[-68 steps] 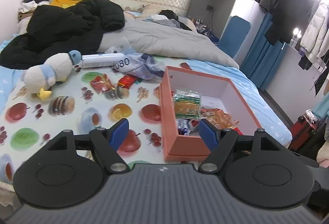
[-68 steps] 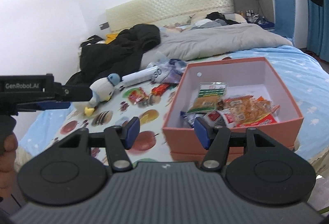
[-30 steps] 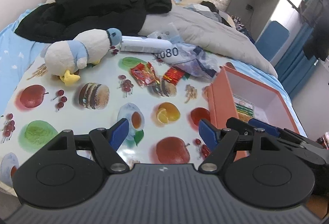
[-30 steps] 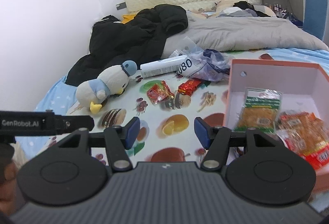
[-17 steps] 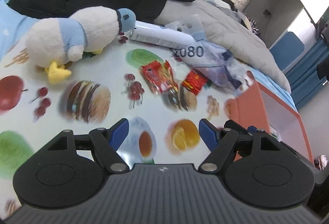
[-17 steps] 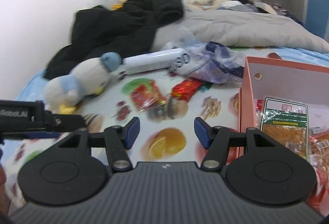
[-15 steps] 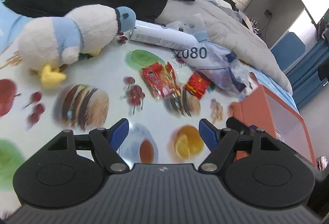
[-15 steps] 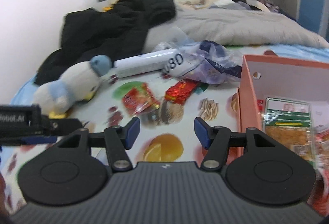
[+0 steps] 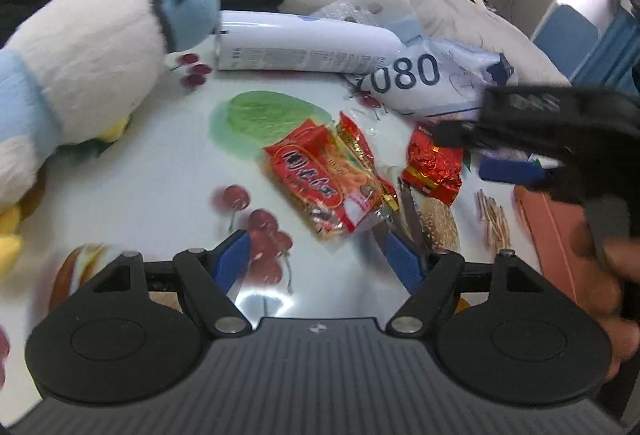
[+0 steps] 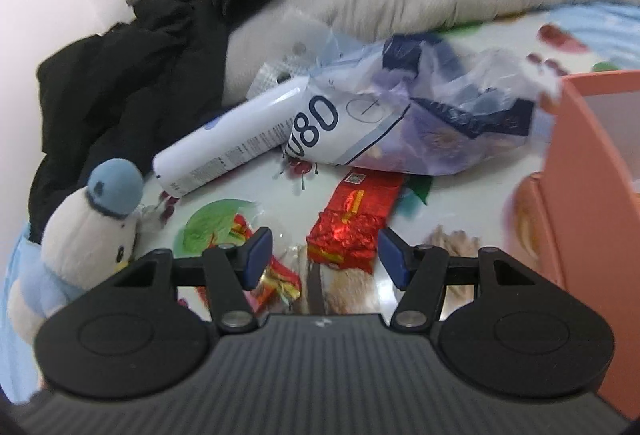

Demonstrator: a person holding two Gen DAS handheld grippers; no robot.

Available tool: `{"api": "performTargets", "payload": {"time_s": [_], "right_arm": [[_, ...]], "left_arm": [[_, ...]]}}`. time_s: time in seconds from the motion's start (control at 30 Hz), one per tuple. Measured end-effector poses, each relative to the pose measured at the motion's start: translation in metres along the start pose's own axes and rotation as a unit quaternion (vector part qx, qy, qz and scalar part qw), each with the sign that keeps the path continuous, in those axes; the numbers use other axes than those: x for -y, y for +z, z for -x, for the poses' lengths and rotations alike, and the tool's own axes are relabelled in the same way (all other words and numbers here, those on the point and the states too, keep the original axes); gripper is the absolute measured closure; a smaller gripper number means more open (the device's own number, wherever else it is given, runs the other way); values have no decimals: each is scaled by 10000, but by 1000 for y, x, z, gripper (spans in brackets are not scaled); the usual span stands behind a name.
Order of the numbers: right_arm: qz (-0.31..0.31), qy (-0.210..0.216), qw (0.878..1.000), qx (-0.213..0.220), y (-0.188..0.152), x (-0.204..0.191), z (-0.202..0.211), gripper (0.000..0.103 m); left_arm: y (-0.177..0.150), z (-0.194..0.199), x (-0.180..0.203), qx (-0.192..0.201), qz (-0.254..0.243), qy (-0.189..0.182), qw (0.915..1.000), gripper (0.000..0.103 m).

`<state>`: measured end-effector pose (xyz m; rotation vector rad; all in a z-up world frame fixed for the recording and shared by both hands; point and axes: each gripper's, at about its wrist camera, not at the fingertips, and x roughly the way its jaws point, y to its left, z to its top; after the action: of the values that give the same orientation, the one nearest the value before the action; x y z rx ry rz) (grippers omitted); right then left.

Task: Organize snacks
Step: 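Grasp the red foil tea bag with the right tool while the left tool reaches the red spicy strip pack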

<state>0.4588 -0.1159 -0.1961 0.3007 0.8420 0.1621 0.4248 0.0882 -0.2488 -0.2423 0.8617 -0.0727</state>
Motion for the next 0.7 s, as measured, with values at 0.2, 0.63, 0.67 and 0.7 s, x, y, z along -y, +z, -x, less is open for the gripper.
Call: {"api": "performTargets", "payload": {"time_s": [0.2, 0.63, 0.67, 0.7], "right_arm": [[-54, -472, 9983, -343, 18, -3, -38, 42], [410, -934, 9934, -519, 16, -4, -64, 48], [467, -936, 9931, -525, 16, -4, -63, 48], [495, -906, 9932, -541, 15, -4, -62, 48]], "left_arm": [[0, -23, 24, 110, -706, 370, 9968, 21], [5, -31, 28, 216, -938, 804, 9921, 55], [6, -31, 28, 208, -947, 796, 9921, 60], [6, -31, 28, 222, -971, 780, 9920, 63]]}}
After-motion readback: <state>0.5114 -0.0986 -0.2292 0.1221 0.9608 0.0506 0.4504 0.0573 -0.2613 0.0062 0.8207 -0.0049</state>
